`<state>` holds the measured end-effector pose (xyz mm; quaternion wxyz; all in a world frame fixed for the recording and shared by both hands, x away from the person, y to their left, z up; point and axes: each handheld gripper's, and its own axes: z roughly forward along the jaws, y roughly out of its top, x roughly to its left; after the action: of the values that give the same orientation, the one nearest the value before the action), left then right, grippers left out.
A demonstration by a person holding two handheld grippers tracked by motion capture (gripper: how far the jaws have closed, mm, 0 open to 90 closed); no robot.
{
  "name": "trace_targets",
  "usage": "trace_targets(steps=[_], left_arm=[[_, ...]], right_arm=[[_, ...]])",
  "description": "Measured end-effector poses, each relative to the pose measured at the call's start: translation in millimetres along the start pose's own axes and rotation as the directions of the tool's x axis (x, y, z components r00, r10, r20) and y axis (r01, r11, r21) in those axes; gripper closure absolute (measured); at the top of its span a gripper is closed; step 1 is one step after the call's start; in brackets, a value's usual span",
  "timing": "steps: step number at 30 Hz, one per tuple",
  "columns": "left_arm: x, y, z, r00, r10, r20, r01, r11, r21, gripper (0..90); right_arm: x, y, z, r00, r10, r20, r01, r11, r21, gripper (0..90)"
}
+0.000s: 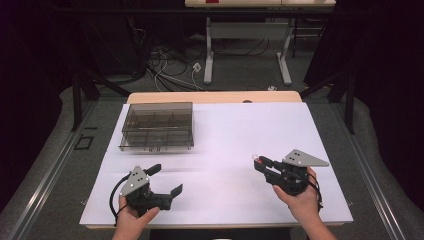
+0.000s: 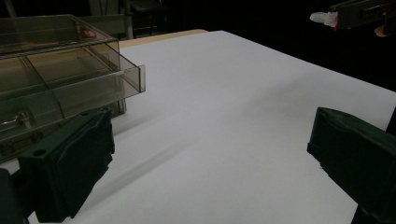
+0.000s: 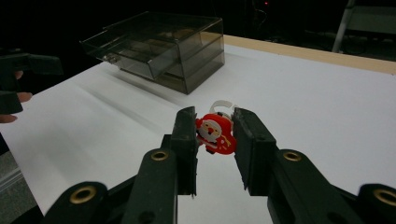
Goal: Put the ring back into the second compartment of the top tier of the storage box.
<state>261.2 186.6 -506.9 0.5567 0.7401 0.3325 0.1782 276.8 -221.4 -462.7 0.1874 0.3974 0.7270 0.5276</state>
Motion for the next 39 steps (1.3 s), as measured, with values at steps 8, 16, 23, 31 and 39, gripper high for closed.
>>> trace_targets(steps=[8,16,23,31,39], left_arm=[[0.3,-0.5,-0.1,1.0,0.0,-0.005,-0.001,1.0,-0.007,0.4],[0.8,-0.5,-3.0,1.0,0.002,-0.005,-0.002,1.0,0.005,0.4],[1.0,-0.9,-4.7,1.0,-0.002,-0.008,0.002,1.0,0.0,0.4],[1.2,-1.3,-5.9,1.0,-0.001,-0.009,0.001,1.0,0.001,0.4],[1.6,-1.5,-6.8,0.9999,-0.001,-0.013,0.001,1.0,-0.002,0.4]], right_arm=[[12.4,24.6,18.0,0.9983,-0.038,-0.044,0.037,0.999,-0.027,70.7],[23.1,45.0,28.2,0.9953,-0.067,-0.07,0.065,0.997,-0.031,70.7],[30.7,58.8,38.0,0.9928,-0.065,-0.101,0.061,0.997,-0.038,70.7],[39.4,71.8,51.3,0.9884,-0.095,-0.118,0.092,0.995,-0.036,70.7],[49.4,82.4,63.6,0.9843,-0.118,-0.131,0.115,0.993,-0.029,70.7]])
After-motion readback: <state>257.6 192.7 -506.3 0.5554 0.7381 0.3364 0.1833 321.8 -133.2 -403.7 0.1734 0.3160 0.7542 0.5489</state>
